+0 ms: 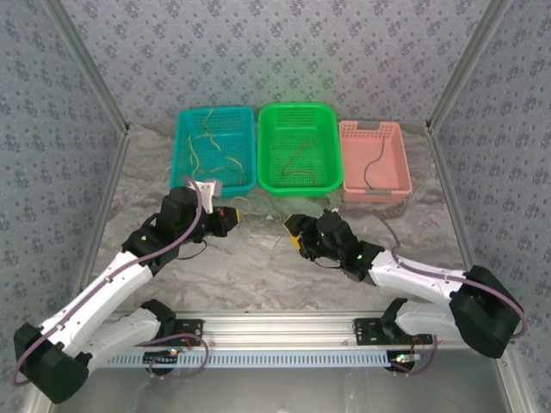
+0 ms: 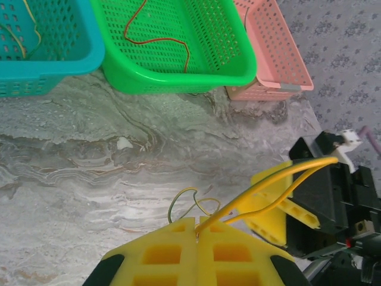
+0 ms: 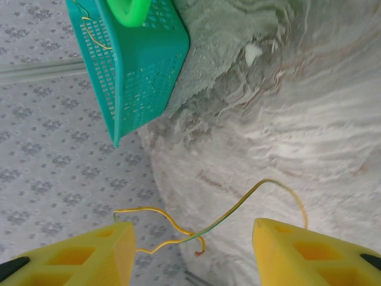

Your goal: Untangle the cables

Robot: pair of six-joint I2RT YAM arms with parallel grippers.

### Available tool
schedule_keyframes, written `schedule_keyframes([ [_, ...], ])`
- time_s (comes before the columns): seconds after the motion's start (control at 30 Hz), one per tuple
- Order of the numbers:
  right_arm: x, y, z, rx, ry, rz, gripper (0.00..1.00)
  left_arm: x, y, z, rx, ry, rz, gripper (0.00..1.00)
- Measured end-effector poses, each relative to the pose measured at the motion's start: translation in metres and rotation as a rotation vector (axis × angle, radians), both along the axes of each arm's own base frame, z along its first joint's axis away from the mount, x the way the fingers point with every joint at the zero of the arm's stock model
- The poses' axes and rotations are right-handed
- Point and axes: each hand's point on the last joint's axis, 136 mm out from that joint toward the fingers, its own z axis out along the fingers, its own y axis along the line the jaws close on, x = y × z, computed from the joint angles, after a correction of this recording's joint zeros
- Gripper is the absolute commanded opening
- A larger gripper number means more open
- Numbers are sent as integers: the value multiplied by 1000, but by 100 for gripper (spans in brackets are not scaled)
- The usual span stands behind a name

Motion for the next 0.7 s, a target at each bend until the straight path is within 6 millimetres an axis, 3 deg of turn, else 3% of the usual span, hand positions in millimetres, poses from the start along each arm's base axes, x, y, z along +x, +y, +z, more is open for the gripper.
schedule_keyframes([
  [0.13, -6, 8, -1, 41, 49, -12, 42, 0, -2, 2, -7, -8, -6, 0],
  [0.23, -13, 6, 11, -39, 8, 10, 33, 1, -2, 3, -10, -13, -6, 0],
  [0.3, -14, 6, 36, -144, -74, 27, 33, 1, -2, 3, -11, -13, -6, 0],
  [0.4, -21, 9, 95, -300, -295, 77, 34, 0, -3, 3, -10, -12, -8, 0],
  [0.47, -24, 6, 115, -394, -441, 130, 33, 0, -3, 3, -10, -11, -10, 0],
  [0.57, -10, -8, 104, -613, -585, 215, 35, -1, -3, 3, -12, -9, -17, 0],
  [0.7, 10, -17, 47, -846, -630, 434, 40, -3, -5, 3, -15, -8, -30, 0],
])
